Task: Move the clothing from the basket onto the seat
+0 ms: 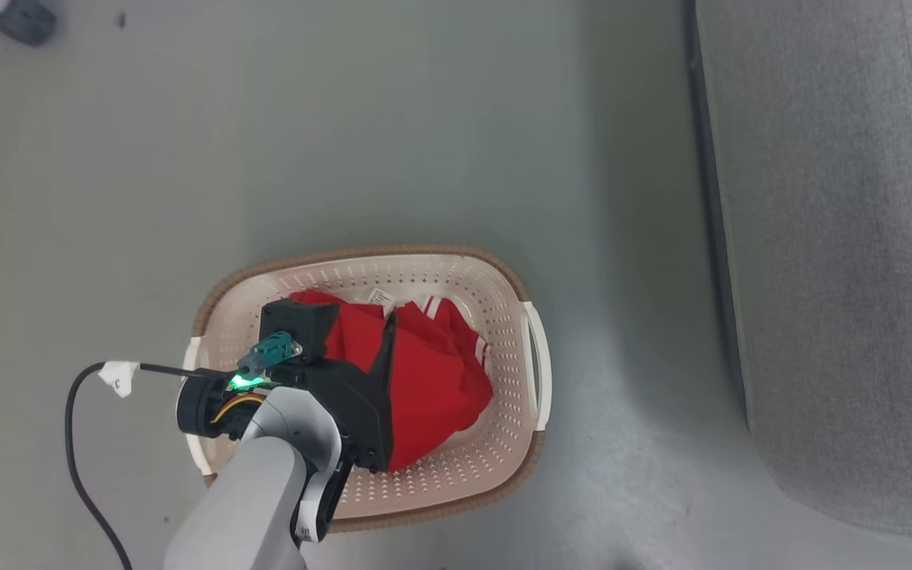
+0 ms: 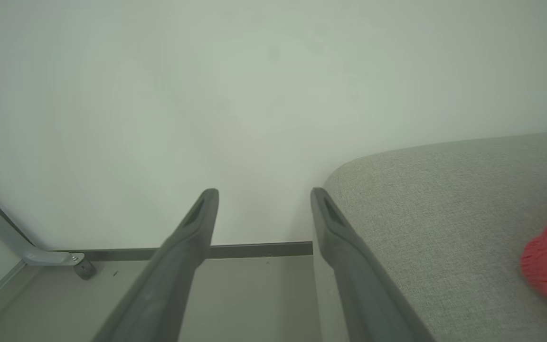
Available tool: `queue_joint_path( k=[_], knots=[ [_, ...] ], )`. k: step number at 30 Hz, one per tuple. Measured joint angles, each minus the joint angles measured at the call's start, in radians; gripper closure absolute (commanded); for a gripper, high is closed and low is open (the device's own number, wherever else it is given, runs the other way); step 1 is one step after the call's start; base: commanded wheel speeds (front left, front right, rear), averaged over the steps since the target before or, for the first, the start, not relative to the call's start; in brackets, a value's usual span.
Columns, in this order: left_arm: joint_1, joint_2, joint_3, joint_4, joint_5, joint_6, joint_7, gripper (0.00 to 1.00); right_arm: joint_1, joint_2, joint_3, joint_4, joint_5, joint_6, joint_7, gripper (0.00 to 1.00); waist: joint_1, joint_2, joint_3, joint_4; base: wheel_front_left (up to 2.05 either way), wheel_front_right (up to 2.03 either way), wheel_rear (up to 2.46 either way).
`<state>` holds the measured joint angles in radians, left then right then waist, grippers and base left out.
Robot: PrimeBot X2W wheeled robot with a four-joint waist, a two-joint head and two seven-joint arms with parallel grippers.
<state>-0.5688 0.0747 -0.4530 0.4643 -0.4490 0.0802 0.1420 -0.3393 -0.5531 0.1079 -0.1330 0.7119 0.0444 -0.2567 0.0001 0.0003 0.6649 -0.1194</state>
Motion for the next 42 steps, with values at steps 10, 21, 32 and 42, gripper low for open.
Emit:
queue_joint_path(
  k=[10, 21, 32, 42],
  knots=[
    [-0.08, -0.012, -0.001, 0.147, -0.003, -0.001, 0.007, 0.0, -0.025, 0.006, -0.046, 0.001, -0.009, 0.012, 0.0, 0.0, -0.0001, -0.0001, 0.101, -0.041, 0.0, 0.0, 0.0],
    [-0.153, -0.013, -0.013, 0.285, 0.005, -0.001, 0.016, 0.0, -0.089, 0.027, -0.044, -0.008, -0.028, 0.035, 0.0, 0.0, 0.0, -0.0001, 0.176, -0.084, 0.0, 0.0, 0.0],
    [-0.229, -0.013, -0.021, 0.404, 0.028, 0.009, 0.03, 0.0, -0.104, 0.061, -0.029, -0.006, -0.048, 0.053, 0.0, 0.0, -0.0001, -0.0002, 0.218, -0.132, 0.0, 0.0, 0.0],
    [-0.289, 0.004, -0.008, 0.503, 0.033, 0.025, 0.042, 0.0, -0.129, 0.095, -0.007, -0.003, -0.062, 0.062, 0.0, 0.0, -0.0002, -0.0001, 0.253, -0.173, 0.0, 0.0, 0.0]
  ],
)
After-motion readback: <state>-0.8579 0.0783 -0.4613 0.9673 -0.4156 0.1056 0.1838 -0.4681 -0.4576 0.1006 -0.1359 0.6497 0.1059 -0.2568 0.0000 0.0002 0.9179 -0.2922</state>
